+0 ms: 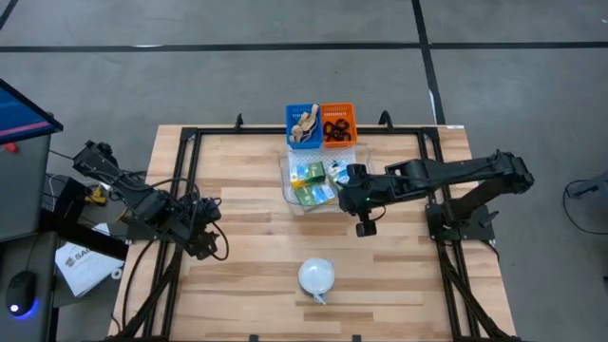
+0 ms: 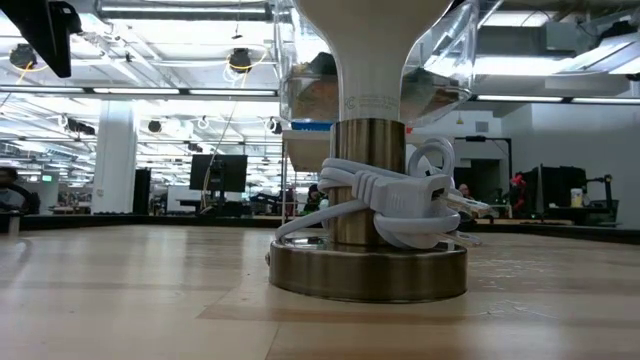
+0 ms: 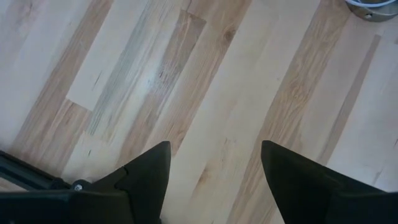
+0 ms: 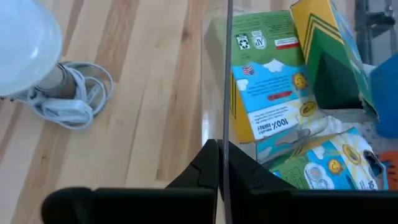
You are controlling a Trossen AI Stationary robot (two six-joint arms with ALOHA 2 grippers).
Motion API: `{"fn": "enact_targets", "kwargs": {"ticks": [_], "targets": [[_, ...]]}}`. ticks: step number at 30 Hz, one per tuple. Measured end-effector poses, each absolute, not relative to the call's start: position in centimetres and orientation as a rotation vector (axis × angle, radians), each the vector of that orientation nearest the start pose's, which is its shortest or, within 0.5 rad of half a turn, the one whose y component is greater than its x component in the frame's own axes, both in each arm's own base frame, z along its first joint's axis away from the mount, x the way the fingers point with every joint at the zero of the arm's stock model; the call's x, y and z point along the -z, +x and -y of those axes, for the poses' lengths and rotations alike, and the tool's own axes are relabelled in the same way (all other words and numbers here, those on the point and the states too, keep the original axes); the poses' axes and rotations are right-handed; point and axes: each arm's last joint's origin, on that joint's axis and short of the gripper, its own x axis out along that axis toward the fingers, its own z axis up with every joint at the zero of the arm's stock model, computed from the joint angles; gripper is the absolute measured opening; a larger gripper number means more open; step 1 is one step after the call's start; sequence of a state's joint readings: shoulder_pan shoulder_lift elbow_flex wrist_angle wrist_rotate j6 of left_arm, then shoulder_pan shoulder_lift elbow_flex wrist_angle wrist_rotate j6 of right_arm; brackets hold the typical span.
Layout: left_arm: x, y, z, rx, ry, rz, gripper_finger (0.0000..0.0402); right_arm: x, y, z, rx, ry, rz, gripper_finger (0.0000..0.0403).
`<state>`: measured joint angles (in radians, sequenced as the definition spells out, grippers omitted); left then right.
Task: Pick & Place Office Desk Supplies
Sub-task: Put the transparent bin with crayon boxes on the shelf
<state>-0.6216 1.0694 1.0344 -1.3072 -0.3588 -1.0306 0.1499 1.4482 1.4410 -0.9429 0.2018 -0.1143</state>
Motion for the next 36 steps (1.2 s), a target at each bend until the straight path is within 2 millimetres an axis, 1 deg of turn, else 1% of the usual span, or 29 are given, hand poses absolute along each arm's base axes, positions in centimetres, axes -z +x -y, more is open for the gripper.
{"fn": "enact_targets", "kwargs": {"ticks": [3, 16, 23, 28, 34, 36], "targets": [[-29.4, 13.7, 8.6, -0.385, -0.272, -1.124, 0.0241, -34.6, 28.6, -3.6, 0.000, -0.275, -0.942, 0.0000], [-29.4, 13.7, 8.6, -0.385, -0.271, -1.124, 0.0241, -34.6, 28.9, -1.8, 0.043, -0.275, -0.942, 0.0000], [-29.4, 13.7, 8.6, -0.385, -0.271, -1.124, 0.0241, -34.6, 29.0, -1.4, 0.055, -0.275, -0.938, 0.0000], [-29.4, 13.7, 8.6, -0.385, -0.271, -1.124, 0.0241, -34.0, 29.1, -1.4, 0.056, -0.264, -0.937, 0.0000], [-29.4, 13.7, 8.6, -0.385, -0.271, -1.124, 0.0241, -32.3, 29.2, -1.4, 0.057, -0.251, -0.965, 0.0000], [-29.4, 13.7, 8.6, -0.385, -0.271, -1.124, 0.0241, -32.0, 29.1, -1.5, 0.052, -0.250, -0.972, 0.0000]]}}
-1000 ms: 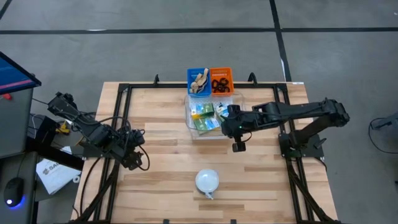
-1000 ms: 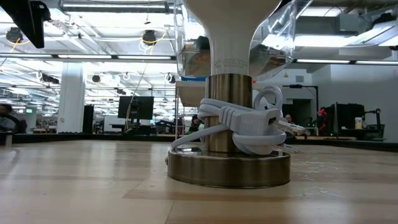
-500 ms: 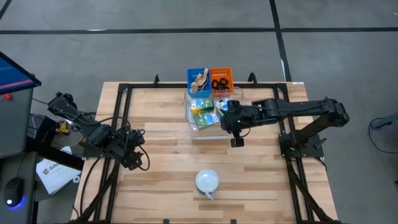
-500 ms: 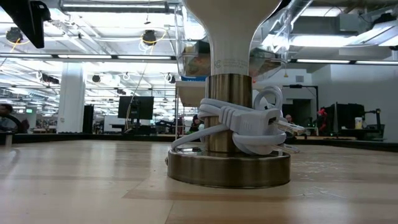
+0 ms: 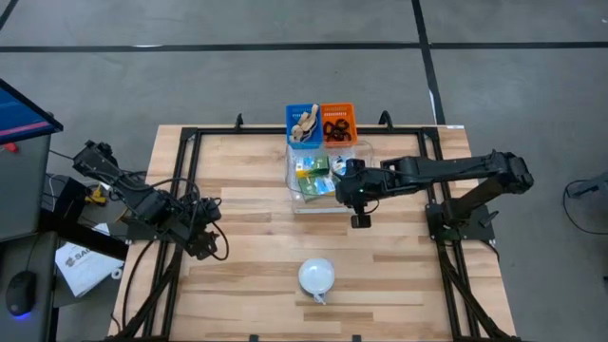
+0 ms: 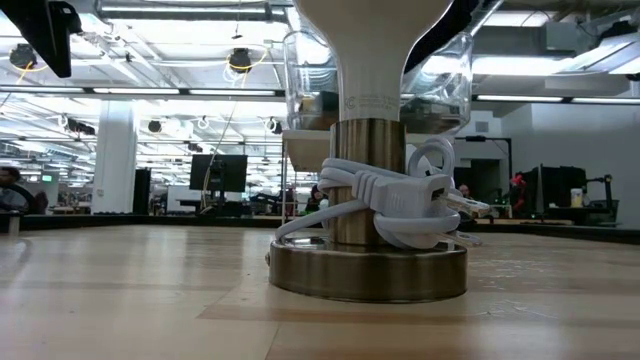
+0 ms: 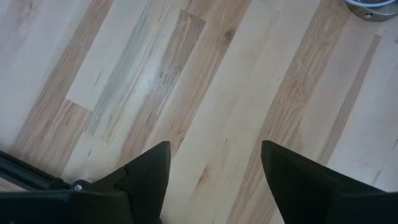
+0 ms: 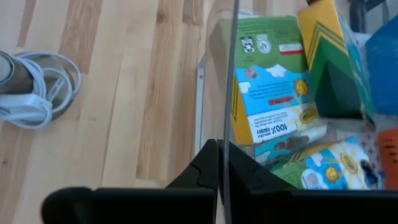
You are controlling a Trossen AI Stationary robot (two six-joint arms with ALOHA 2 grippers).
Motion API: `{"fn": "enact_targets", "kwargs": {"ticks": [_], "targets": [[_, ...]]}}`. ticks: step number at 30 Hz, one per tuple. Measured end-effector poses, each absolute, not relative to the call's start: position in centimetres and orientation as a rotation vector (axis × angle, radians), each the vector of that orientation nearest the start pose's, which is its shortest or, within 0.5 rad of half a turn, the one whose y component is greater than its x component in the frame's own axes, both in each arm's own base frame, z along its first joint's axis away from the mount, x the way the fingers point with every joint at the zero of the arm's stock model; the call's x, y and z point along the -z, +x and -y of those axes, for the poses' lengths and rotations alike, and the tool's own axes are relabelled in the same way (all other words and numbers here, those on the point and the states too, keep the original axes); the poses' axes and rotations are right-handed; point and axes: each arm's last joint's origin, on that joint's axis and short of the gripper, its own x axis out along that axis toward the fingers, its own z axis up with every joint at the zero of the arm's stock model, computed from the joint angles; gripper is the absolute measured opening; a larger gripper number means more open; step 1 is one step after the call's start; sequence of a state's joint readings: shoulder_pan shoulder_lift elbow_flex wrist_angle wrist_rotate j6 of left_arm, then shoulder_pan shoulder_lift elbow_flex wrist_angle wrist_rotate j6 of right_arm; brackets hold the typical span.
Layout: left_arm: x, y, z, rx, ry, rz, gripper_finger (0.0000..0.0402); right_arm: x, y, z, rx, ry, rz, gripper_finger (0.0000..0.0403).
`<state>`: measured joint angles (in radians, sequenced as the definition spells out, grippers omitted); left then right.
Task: Pick & Place Office Desk Supplies
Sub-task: Put the transparent bin with crayon boxes on the shelf
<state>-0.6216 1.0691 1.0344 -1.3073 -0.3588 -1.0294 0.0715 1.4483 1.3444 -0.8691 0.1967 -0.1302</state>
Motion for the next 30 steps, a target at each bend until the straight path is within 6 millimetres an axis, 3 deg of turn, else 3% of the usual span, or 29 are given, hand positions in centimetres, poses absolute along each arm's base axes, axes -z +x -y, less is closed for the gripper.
{"fn": "enact_targets", "kwargs": {"ticks": [25, 30], "targets": [[-29.4, 13.7, 8.6, -0.385, -0.271, -1.125, 0.0241, -31.9, 29.4, -0.8, 0.030, -0.252, -0.951, 0.0000], [-29.4, 13.7, 8.6, -0.385, -0.271, -1.124, 0.0241, -30.5, 29.3, -0.6, 0.025, -0.251, -0.973, 0.0000]]}}
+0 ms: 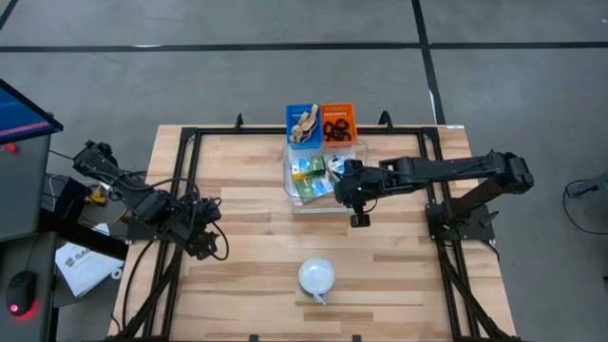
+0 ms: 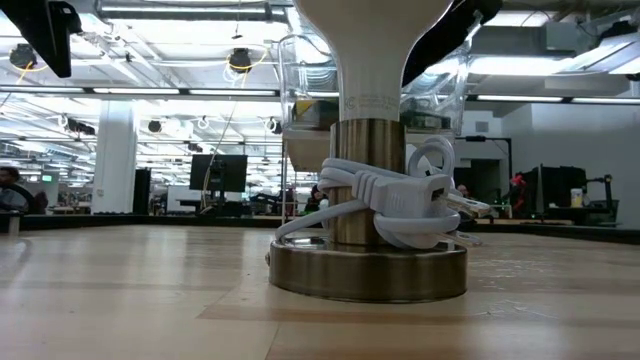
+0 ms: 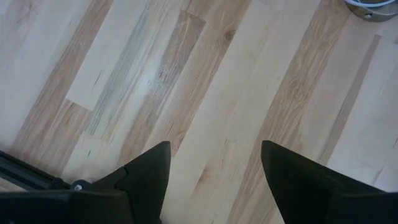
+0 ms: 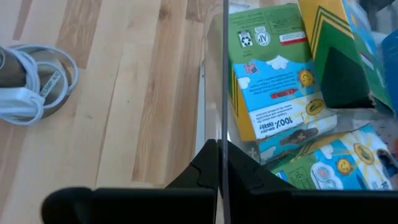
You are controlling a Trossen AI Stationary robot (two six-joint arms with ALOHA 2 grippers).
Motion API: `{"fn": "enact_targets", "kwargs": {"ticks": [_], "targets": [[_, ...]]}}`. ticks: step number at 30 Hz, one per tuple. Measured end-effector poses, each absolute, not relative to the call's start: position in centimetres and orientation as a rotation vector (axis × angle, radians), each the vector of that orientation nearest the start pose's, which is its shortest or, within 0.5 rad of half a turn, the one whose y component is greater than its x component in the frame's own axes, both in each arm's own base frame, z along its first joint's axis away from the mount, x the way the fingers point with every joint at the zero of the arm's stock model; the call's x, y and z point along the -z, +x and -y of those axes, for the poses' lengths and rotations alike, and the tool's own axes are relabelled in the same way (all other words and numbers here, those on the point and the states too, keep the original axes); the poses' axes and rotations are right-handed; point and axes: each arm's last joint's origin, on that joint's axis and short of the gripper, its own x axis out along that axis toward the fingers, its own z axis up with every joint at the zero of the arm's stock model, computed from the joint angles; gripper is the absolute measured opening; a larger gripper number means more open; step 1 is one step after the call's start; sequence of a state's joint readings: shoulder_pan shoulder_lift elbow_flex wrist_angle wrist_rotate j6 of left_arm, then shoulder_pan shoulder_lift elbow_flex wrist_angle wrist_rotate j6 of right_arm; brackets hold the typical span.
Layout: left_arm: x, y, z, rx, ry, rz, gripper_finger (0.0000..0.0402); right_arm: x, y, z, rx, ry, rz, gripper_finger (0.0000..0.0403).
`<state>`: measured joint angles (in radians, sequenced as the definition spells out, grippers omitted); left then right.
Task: Pick & Place Office Desk Supplies
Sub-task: Put the transparent bin with crayon boxes on the shelf
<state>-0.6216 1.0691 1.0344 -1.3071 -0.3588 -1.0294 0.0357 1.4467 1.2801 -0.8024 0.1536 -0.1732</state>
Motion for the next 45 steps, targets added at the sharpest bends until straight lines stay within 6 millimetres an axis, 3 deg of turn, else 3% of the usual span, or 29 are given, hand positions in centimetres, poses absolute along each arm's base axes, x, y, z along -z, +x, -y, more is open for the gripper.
{"fn": "enact_targets", "kwargs": {"ticks": [16, 21, 29, 45], "targets": [[-29.4, 13.8, 8.6, -0.381, -0.277, -1.119, 0.0241, -30.2, 29.5, -0.6, 0.036, -0.243, -0.956, 0.0001], [-29.4, 13.8, 8.6, -0.381, -0.277, -1.119, 0.0241, -30.4, 29.4, -0.6, 0.032, -0.254, -0.948, 0.0025], [-29.4, 13.8, 8.6, -0.381, -0.277, -1.119, 0.0241, -31.7, 29.4, -0.4, 0.047, -0.251, -0.889, 0.0064], [-29.4, 13.8, 8.6, -0.383, -0.275, -1.115, 0.0241, -34.8, 29.7, -0.9, 0.110, -0.222, -0.786, 0.0069]]}}
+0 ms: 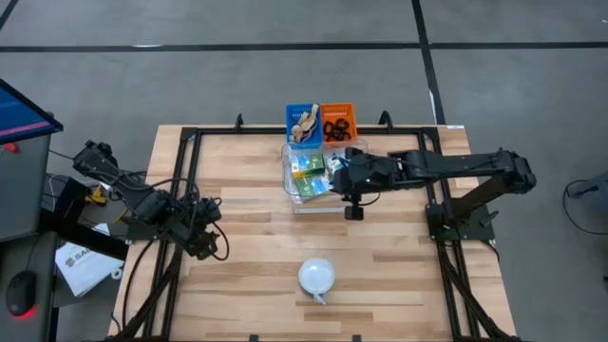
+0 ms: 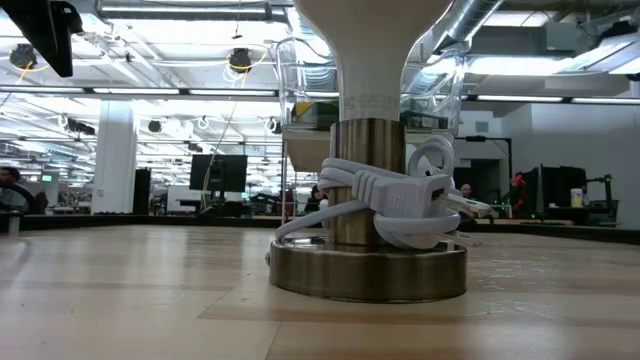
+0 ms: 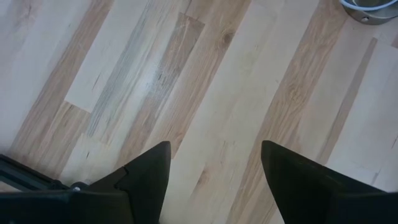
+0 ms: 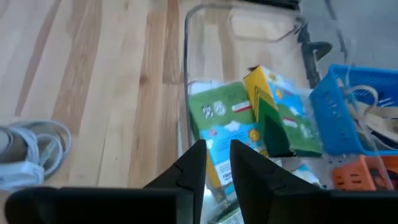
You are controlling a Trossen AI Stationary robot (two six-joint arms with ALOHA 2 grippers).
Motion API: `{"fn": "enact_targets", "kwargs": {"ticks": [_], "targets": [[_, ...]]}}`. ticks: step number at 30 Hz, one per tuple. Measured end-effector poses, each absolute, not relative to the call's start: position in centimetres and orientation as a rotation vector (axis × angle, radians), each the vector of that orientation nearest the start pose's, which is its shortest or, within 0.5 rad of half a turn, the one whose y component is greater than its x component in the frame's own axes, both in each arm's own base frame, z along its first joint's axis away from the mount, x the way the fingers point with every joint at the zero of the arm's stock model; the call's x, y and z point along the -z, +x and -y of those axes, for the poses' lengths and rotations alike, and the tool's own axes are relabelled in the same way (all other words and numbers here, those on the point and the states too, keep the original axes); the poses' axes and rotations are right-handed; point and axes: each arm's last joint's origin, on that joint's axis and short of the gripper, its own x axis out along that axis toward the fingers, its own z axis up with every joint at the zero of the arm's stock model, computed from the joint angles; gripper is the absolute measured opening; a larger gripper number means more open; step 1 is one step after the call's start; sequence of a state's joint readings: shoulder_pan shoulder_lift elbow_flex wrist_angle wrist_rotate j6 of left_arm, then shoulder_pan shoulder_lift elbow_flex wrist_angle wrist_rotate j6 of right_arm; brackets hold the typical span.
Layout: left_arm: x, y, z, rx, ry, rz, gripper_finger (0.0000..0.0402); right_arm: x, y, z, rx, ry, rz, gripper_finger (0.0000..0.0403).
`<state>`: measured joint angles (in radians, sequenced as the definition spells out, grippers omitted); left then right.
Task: Pick & Place Office Desk Supplies
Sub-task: Put the transparent bin with crayon boxes on the shelf
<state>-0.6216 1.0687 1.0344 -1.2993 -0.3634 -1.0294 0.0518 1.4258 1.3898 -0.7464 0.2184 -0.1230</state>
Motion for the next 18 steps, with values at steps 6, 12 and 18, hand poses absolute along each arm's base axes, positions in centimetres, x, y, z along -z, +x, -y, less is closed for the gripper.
{"fn": "enact_targets", "kwargs": {"ticks": [6, 12, 18], "targets": [[-29.4, 13.8, 8.6, -0.392, -0.267, -1.103, 0.0241, -37.6, 28.7, -2.3, 0.145, -0.161, -0.675, 0.0069], [-30.0, 12.7, 8.6, -0.320, -0.189, -1.062, 0.0241, -40.9, 24.7, -3.8, 0.221, -0.039, -0.528, 0.0069], [-28.8, 10.4, 6.6, -0.287, -0.238, -0.919, 0.0241, -42.4, 20.2, -4.6, 0.269, 0.098, -0.444, 0.0069]]}}
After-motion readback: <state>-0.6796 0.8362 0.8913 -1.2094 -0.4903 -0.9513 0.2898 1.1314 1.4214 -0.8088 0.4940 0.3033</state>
